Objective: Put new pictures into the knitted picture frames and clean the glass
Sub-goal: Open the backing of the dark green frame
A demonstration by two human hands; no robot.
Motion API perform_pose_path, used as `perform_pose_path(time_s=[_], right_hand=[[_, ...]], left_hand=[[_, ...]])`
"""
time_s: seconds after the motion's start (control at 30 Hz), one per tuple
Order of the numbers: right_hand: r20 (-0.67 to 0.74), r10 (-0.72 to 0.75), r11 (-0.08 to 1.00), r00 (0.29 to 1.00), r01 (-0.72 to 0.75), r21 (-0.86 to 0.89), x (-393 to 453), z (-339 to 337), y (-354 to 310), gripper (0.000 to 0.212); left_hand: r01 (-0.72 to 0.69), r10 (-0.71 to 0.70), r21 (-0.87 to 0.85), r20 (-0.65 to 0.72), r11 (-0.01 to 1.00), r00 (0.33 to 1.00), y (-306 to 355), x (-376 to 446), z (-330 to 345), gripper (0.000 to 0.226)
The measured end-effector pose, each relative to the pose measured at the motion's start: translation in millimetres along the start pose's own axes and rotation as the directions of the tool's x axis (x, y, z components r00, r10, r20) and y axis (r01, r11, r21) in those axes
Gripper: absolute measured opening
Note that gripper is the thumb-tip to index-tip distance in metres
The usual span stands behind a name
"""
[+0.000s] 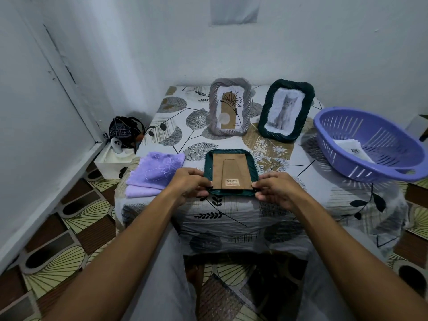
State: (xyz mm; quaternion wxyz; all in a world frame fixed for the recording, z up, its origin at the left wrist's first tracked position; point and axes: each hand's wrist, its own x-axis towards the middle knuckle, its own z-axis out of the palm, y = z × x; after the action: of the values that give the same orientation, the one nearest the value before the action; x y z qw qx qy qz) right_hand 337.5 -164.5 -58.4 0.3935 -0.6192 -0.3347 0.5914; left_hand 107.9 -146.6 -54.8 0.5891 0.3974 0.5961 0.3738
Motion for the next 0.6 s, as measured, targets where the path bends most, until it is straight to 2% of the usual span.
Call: perform_pose_path(time_s=[0.2,0.6], right_hand=[[0.002,-0.006,1.0,1.0,0.006,0.0,-0.5,0.7,1.0,0.031],[-0.015,0.011,1.0,1.0,-0.012,-0.024,0.8,2.2,-0.3,0.022]], left_hand=[[-0.028,0.029,0.038,-0.034,0.999,0.999,-0.4,-1.1,3.6,0.033],[-0.001,0.001,-0.031,-0.017,1.0,1.0,0.3,-1.0,1.8,0.03]])
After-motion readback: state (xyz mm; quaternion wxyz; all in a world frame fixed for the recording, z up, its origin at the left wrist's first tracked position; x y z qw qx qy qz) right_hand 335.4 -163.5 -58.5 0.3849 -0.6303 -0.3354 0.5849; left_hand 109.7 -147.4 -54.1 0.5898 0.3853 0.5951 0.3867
